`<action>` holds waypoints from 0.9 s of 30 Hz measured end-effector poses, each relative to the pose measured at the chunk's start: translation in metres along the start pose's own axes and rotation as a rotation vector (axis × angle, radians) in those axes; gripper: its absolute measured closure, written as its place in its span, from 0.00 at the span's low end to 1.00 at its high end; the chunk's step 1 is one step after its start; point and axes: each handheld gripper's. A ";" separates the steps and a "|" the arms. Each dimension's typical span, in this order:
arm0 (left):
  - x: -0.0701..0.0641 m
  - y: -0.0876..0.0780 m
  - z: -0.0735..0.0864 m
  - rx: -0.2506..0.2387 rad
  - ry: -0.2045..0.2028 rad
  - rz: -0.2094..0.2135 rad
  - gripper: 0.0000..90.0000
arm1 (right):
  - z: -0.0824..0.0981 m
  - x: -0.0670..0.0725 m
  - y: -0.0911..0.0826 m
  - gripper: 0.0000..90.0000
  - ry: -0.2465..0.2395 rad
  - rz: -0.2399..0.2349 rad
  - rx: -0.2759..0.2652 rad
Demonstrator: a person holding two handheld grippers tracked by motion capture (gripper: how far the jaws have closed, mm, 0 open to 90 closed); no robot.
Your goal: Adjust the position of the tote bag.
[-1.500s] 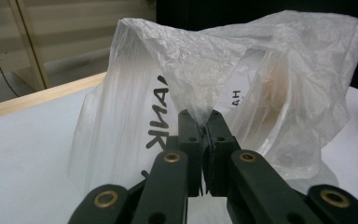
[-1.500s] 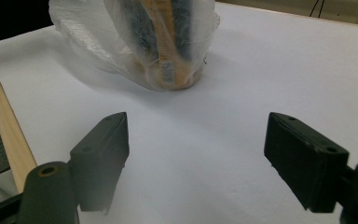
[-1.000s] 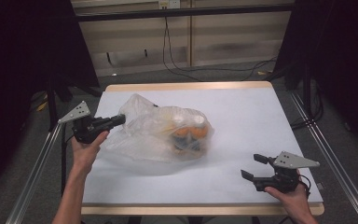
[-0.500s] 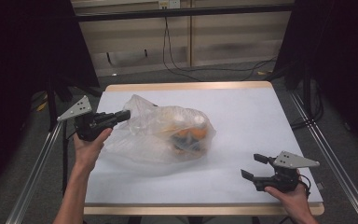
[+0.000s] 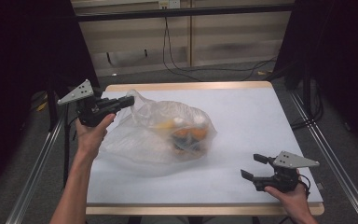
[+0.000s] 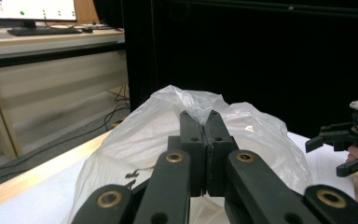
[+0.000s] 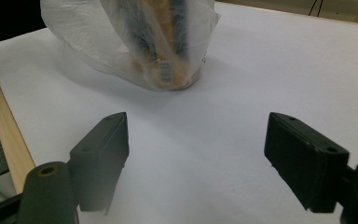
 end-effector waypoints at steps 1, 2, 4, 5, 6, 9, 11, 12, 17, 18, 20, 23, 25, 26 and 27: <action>0.000 0.002 -0.002 0.004 0.007 0.002 0.99 | 0.000 0.000 0.000 0.24 0.001 0.001 0.000; 0.000 0.004 -0.003 -0.007 0.001 0.013 0.99 | 0.000 0.000 0.000 0.24 0.004 0.001 0.001; 0.001 0.007 -0.007 -0.005 0.008 0.010 0.99 | 0.000 -0.001 0.001 0.24 0.002 0.002 -0.001; 0.001 0.008 -0.010 -0.008 0.002 0.016 0.99 | 0.000 0.000 0.001 0.24 0.002 0.000 0.002; 0.001 0.010 -0.012 -0.015 0.001 0.016 0.99 | 0.000 0.000 0.001 0.24 0.000 -0.001 0.003; 0.003 0.011 -0.021 -0.018 0.003 0.018 0.99 | 0.000 0.000 0.001 0.24 -0.001 0.000 0.002; 0.003 0.013 -0.026 -0.020 -0.002 0.017 0.99 | 0.000 0.000 0.001 0.24 0.001 -0.001 0.003; 0.004 0.015 -0.029 -0.018 0.002 0.016 0.99 | 0.000 0.000 0.001 0.24 0.001 -0.001 0.003; 0.002 0.026 -0.043 -0.046 0.012 0.045 0.99 | 0.000 0.000 0.001 0.24 0.002 -0.002 0.005; 0.000 0.029 -0.046 -0.049 0.017 0.054 0.99 | 0.000 0.000 0.001 0.23 0.000 -0.002 0.004; -0.002 0.035 -0.052 -0.050 0.029 0.059 0.99 | 0.000 0.000 0.001 0.23 0.000 -0.001 0.005; -0.004 0.043 -0.061 -0.055 0.041 0.074 1.00 | 0.000 0.000 0.001 0.23 0.000 -0.003 0.006; -0.007 0.048 -0.067 -0.060 0.046 0.082 0.99 | 0.000 0.000 0.000 0.23 0.000 -0.005 0.005; -0.008 0.051 -0.070 -0.058 0.054 0.081 0.99 | 0.000 0.000 0.000 0.24 0.000 -0.007 0.004; -0.010 0.054 -0.075 -0.055 0.059 0.086 0.99 | 0.000 0.000 0.000 0.24 0.001 -0.006 0.003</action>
Point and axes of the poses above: each handheld gripper's, and its own axes: y roughly forward along the jaws, z roughly out of its underside, x roughly to its left, and after that the axes turned 15 degrees about y, right-handed
